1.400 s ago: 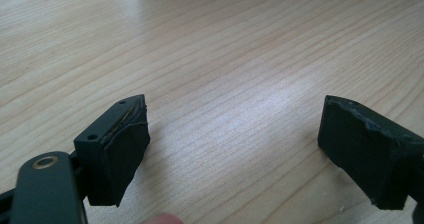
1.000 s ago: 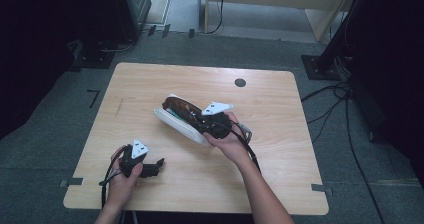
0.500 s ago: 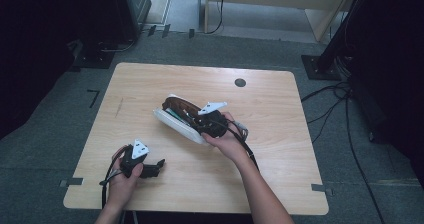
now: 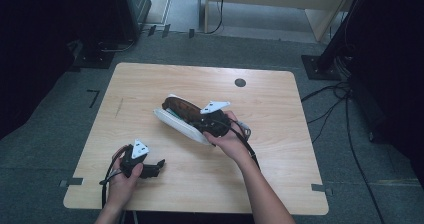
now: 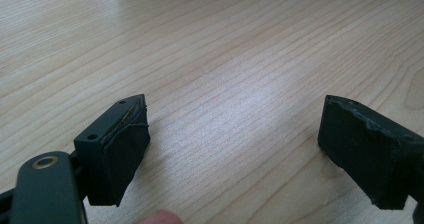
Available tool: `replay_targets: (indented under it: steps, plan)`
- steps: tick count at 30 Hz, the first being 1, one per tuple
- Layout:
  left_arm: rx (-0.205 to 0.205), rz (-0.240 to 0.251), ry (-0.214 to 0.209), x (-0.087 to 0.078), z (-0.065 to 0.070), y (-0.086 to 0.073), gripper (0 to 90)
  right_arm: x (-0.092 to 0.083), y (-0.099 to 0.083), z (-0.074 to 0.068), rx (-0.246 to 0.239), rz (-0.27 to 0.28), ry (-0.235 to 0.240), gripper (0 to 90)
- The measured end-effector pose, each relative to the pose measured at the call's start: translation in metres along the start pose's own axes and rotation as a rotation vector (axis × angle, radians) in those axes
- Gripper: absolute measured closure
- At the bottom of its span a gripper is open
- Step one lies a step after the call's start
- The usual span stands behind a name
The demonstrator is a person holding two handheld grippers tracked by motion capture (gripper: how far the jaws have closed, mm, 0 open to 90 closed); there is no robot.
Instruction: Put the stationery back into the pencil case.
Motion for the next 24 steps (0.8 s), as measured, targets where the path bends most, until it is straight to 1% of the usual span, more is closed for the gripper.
replay_targets:
  steps: [2,5,8,9,11,12,14,15,17,20,22,23,24]
  plan:
    - [-0.001,-0.001,0.000,0.000,0.000,0.000,12.8,-0.008,0.003,0.001,0.017,0.032,0.007,71.2]
    - [-0.004,0.000,-0.002,0.001,0.000,0.001,12.2,-0.025,0.007,0.001,0.028,0.086,0.027,69.5]
    - [-0.006,0.002,-0.002,0.001,0.000,0.001,12.2,-0.043,0.009,0.001,0.030,0.126,0.022,68.3]
    - [-0.006,0.001,-0.002,0.001,0.000,0.001,12.2,-0.049,0.009,0.001,0.033,0.137,0.025,66.8]
    - [-0.006,0.001,-0.002,0.001,0.000,0.001,12.2,-0.060,0.008,0.002,0.039,0.159,0.013,61.8]
    - [-0.006,0.002,-0.002,0.001,0.000,0.001,12.2,-0.065,0.006,0.002,0.046,0.171,0.006,57.9]
    - [-0.006,0.001,-0.002,0.001,0.000,0.001,12.2,-0.074,0.003,0.005,0.062,0.200,-0.029,45.6]
    - [-0.006,0.002,-0.002,0.001,0.000,0.001,12.2,-0.077,0.001,0.007,0.072,0.213,-0.044,42.4]
    - [-0.006,0.002,-0.002,0.001,0.000,0.001,12.2,-0.084,-0.006,0.010,0.107,0.232,-0.065,31.5]
    - [-0.006,0.002,-0.002,0.001,0.000,0.001,12.2,-0.089,-0.018,0.019,0.159,0.224,-0.098,14.9]
    - [-0.005,0.002,-0.002,0.001,0.000,0.001,12.2,-0.090,-0.028,0.024,0.193,0.205,-0.117,10.5]
    - [-0.005,0.001,-0.002,0.001,0.000,0.001,12.2,-0.091,-0.034,0.027,0.211,0.196,-0.135,4.7]
    - [-0.006,0.002,-0.003,0.001,0.000,0.001,12.2,-0.091,-0.041,0.030,0.220,0.182,-0.148,0.5]
Point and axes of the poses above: each handheld gripper's, and its own axes: x roughly forward along the jaws, y roughly out of its top, z roughly to its right, the point moved 7 cm from there along x, roughly forward along the jaws, and after that the axes turned 14 degrees about -z, right-handed, at the moved point
